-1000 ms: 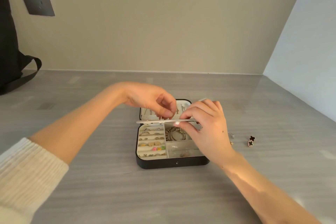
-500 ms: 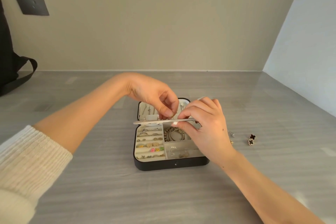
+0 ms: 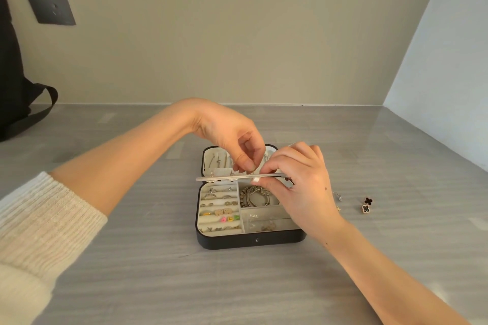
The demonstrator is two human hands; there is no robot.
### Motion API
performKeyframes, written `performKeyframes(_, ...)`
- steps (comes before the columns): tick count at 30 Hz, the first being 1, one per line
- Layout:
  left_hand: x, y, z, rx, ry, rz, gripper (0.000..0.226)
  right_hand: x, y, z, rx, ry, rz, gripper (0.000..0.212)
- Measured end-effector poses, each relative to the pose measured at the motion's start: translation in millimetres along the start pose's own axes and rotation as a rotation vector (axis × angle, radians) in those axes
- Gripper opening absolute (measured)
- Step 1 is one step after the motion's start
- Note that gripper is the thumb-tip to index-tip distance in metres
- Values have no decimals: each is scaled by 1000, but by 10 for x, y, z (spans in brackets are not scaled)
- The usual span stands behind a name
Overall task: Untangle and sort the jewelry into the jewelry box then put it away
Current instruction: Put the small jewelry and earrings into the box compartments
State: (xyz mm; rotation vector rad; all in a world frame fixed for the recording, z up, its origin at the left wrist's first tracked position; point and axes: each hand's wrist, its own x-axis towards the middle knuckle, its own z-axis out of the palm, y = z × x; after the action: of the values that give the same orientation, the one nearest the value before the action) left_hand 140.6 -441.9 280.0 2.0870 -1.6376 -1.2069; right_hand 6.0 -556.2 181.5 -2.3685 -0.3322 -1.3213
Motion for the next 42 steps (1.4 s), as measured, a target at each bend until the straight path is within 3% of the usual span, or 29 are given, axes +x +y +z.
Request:
performKeyframes(8,29,294,-48,421,-25,-72,6,-17,37,26,-26,36,-54,26)
performKeyframes(12,72,329,-49,513,-16,-117,8,-23,35,38,-50,73,-94,32)
performKeyframes(19,56,262,-50,441,-23,-111,4,-34,48,62,-119,104,-146,27)
performKeyframes(24,22,203,-44,307,-35,-71,13,-23,68,79,-117,119,-181,20)
performKeyframes(30,52,267,-12,360,-43,-102,6,-37,89,69,-143,110,-208,16)
performKeyframes(35,-15,256,-5,403,125,-120,6,-1,70,73,-141,133,-176,22)
performKeyframes(42,-102,177,107,295,235,-93,4,7,60,75,-126,135,-172,20)
